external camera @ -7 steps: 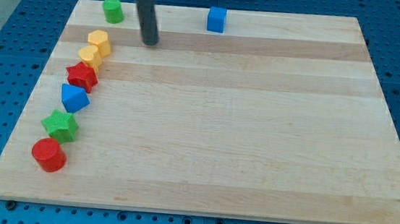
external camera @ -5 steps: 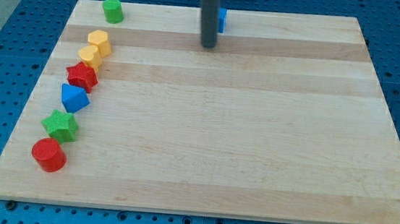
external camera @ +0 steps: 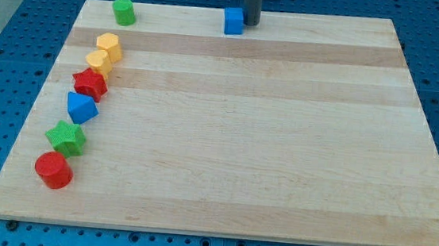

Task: Slide the blue cube closer to green circle

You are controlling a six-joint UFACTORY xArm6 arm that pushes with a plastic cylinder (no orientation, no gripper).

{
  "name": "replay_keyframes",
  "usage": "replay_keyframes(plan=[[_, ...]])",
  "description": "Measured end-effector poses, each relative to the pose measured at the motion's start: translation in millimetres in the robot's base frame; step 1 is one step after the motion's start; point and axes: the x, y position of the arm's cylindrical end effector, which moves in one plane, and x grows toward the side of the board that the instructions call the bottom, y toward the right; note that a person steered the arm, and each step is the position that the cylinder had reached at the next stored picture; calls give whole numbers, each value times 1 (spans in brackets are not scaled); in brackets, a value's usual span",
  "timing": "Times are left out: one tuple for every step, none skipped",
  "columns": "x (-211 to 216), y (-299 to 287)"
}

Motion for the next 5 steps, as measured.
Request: replay_keyframes(plan=[[0,-23],[1,-35],[11,-35],[25,-35],[38,-35]])
